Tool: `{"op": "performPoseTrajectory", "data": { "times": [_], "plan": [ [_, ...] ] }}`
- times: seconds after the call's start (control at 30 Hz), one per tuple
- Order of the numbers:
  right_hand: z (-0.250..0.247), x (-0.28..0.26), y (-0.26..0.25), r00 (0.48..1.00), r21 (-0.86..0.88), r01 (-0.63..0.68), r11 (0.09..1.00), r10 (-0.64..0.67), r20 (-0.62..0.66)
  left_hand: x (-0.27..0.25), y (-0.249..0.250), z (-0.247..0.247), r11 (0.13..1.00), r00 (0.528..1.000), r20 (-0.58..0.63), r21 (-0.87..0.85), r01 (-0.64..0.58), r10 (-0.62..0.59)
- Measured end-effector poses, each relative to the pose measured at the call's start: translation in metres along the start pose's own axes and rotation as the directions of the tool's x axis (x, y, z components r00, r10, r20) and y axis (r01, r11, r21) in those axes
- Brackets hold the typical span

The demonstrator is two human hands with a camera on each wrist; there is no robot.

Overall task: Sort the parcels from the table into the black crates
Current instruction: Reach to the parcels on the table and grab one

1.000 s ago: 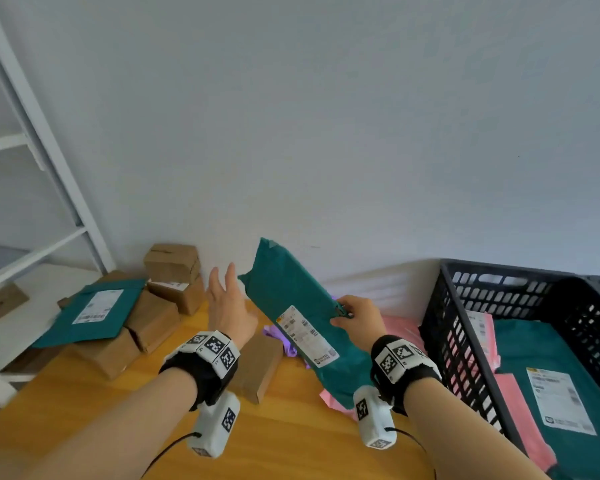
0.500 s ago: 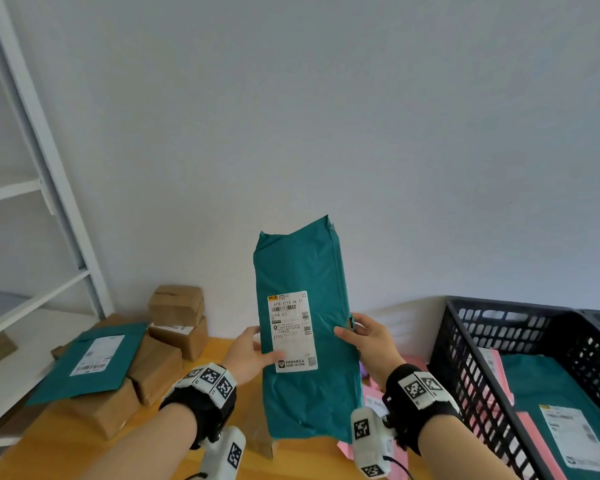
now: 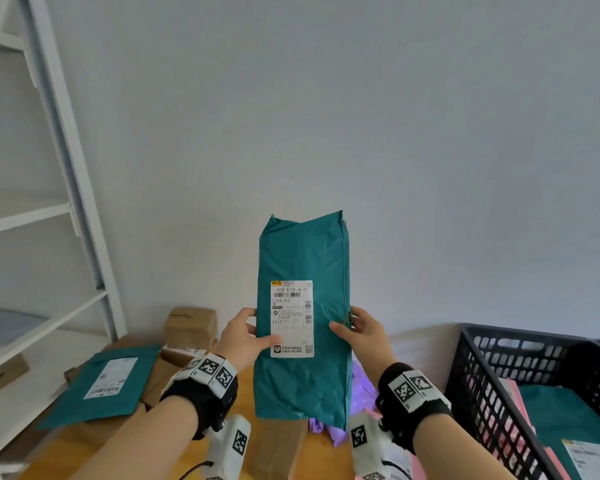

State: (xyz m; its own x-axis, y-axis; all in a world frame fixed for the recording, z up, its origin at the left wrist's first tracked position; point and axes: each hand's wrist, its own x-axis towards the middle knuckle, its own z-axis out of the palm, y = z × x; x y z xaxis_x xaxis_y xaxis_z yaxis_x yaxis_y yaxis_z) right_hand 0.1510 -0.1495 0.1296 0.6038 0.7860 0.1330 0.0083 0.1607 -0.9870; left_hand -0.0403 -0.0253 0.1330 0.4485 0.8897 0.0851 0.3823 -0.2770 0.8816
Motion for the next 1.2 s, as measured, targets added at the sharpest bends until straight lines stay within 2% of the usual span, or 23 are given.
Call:
{"op": "performPoseTrajectory", "data": {
  "times": [0.23, 0.47, 0.77, 0.97, 1.2],
  "plan": [
    [0.019, 0.010, -0.017, 0.980, -0.242, 0.197, 0.950, -0.198, 0.022, 0.011, 0.022, -0.022, 0.997, 0.996, -0.056, 0.011, -0.073, 0.073],
    [0.030, 0.014, -0.040, 0.959, -0.343, 0.268, 0.900, -0.285, 0.000, 0.015, 0.039, -0.033, 0.991, 0.984, -0.113, -0.008, -0.136, 0.134],
    [0.037, 0.008, -0.047, 0.959, -0.363, 0.252, 0.897, -0.283, -0.032, 0.014, 0.043, -0.043, 0.984, 0.978, -0.109, -0.011, -0.178, 0.176],
    [0.031, 0.000, -0.046, 0.957, -0.397, 0.230, 0.889, -0.280, -0.074, 0.017, 0.035, -0.039, 0.972, 0.978, -0.036, -0.113, -0.208, 0.205],
    [0.013, -0.026, -0.035, 0.952, -0.434, 0.149, 0.889, -0.248, -0.181, 0.015, 0.031, -0.017, 0.962, 0.968, 0.049, -0.135, -0.236, 0.244]
  ]
}}
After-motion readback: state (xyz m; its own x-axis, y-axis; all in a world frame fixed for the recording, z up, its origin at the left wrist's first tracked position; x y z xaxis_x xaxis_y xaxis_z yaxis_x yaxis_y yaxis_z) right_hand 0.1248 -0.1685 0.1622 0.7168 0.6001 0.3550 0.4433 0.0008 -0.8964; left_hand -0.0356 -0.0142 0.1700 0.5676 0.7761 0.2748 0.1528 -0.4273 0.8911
